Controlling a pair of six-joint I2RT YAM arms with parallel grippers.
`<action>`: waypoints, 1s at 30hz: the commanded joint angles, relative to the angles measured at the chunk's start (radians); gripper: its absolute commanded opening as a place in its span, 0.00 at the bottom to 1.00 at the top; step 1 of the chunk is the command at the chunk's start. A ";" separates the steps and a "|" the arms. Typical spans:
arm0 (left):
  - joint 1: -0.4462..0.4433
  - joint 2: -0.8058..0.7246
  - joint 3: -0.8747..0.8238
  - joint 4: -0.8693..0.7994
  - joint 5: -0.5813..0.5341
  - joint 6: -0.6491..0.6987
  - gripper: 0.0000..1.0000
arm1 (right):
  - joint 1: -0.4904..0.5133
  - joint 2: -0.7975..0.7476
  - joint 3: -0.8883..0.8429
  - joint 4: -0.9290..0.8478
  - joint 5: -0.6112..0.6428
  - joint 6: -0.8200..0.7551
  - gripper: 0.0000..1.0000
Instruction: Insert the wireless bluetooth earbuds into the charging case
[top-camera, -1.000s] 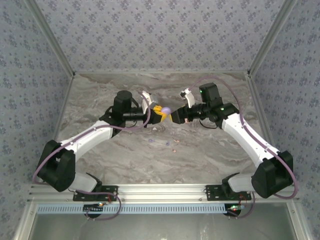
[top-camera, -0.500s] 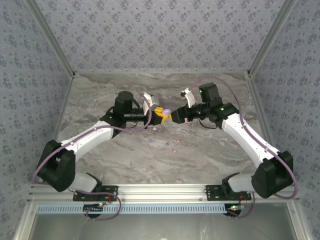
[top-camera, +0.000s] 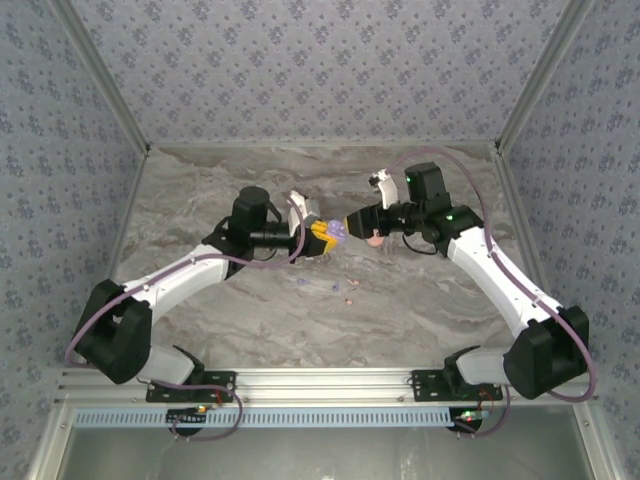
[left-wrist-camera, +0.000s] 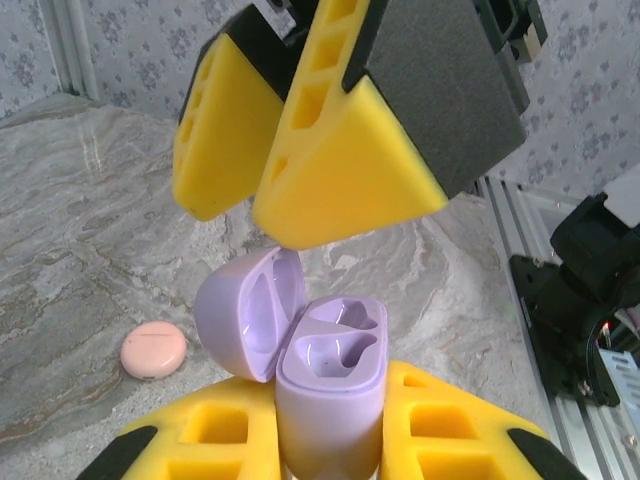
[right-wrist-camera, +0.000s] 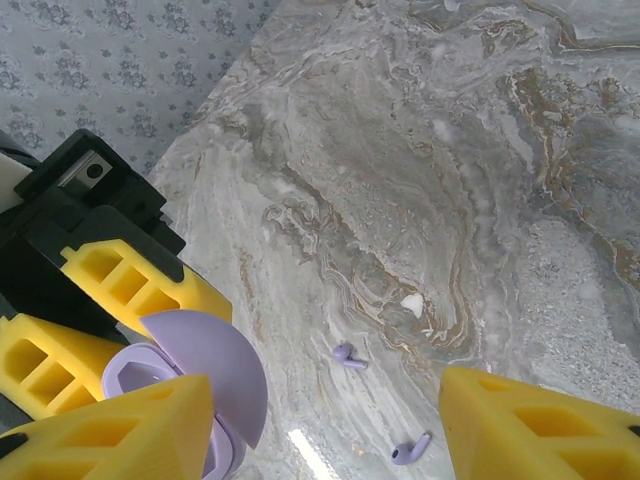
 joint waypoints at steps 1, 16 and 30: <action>0.041 -0.003 -0.050 0.198 0.046 -0.125 0.20 | -0.005 -0.055 0.004 0.010 0.089 0.025 0.64; 0.117 -0.023 -0.141 0.377 0.017 -0.284 0.20 | 0.022 0.106 -0.021 -0.138 0.240 0.079 0.63; 0.117 -0.182 -0.158 0.136 -0.074 -0.207 0.20 | 0.202 0.370 -0.019 -0.140 0.277 0.137 0.47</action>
